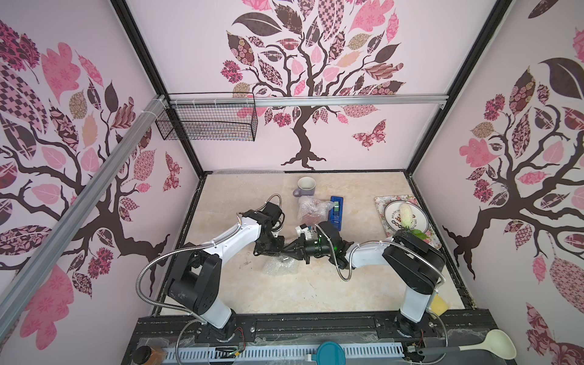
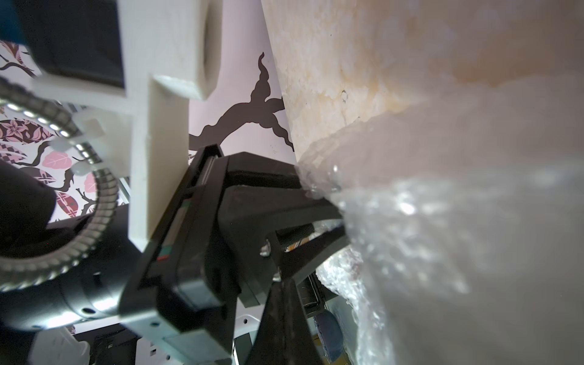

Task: Wrap mugs in bubble wrap
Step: Stick the tape on the bubble wrap.

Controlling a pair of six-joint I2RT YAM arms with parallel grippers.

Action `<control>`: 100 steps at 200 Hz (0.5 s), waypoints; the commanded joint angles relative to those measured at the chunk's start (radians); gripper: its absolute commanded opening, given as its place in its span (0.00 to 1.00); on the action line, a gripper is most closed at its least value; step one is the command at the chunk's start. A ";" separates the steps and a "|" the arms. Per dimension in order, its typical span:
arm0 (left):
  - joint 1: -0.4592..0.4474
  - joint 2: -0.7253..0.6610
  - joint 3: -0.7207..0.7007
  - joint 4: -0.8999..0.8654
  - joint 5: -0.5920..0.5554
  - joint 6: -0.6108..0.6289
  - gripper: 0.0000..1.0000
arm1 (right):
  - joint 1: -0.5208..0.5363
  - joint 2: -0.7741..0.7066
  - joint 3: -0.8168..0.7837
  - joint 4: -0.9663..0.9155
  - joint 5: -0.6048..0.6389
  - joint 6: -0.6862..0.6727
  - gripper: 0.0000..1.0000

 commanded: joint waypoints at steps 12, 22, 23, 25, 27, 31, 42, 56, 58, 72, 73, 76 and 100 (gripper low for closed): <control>-0.003 -0.015 0.065 0.025 0.032 0.015 0.00 | 0.004 0.036 0.001 -0.044 0.038 0.033 0.00; -0.002 -0.015 0.063 0.028 0.041 0.016 0.00 | 0.003 0.040 0.007 -0.064 0.043 0.019 0.00; -0.002 -0.015 0.063 0.028 0.042 0.016 0.00 | 0.003 0.040 0.007 -0.067 0.044 0.017 0.00; -0.003 -0.015 0.062 0.028 0.044 0.015 0.00 | 0.004 0.041 0.009 -0.073 0.046 0.014 0.00; -0.003 -0.016 0.061 0.029 0.045 0.015 0.00 | 0.003 0.041 0.010 -0.078 0.048 0.011 0.00; -0.003 -0.016 0.059 0.031 0.047 0.013 0.00 | 0.004 0.042 0.010 -0.084 0.049 0.009 0.00; -0.004 -0.022 0.050 0.037 0.056 0.010 0.00 | 0.003 0.053 0.013 -0.081 0.052 0.013 0.00; -0.005 -0.026 0.043 0.044 0.068 0.008 0.00 | 0.004 0.060 0.013 -0.103 0.058 0.016 0.00; -0.006 -0.024 0.042 0.045 0.070 0.010 0.00 | 0.004 0.060 0.014 -0.110 0.059 0.015 0.00; -0.009 -0.028 0.034 0.052 0.081 0.011 0.00 | 0.004 0.061 0.015 -0.138 0.067 0.011 0.00; -0.009 -0.029 0.033 0.053 0.082 0.011 0.00 | 0.003 0.062 0.016 -0.138 0.067 0.012 0.00; -0.008 -0.030 0.030 0.056 0.085 0.012 0.00 | 0.004 0.064 0.020 -0.147 0.064 0.009 0.00; -0.013 -0.028 0.018 0.066 0.103 0.019 0.00 | 0.001 0.072 0.038 -0.192 0.068 0.006 0.00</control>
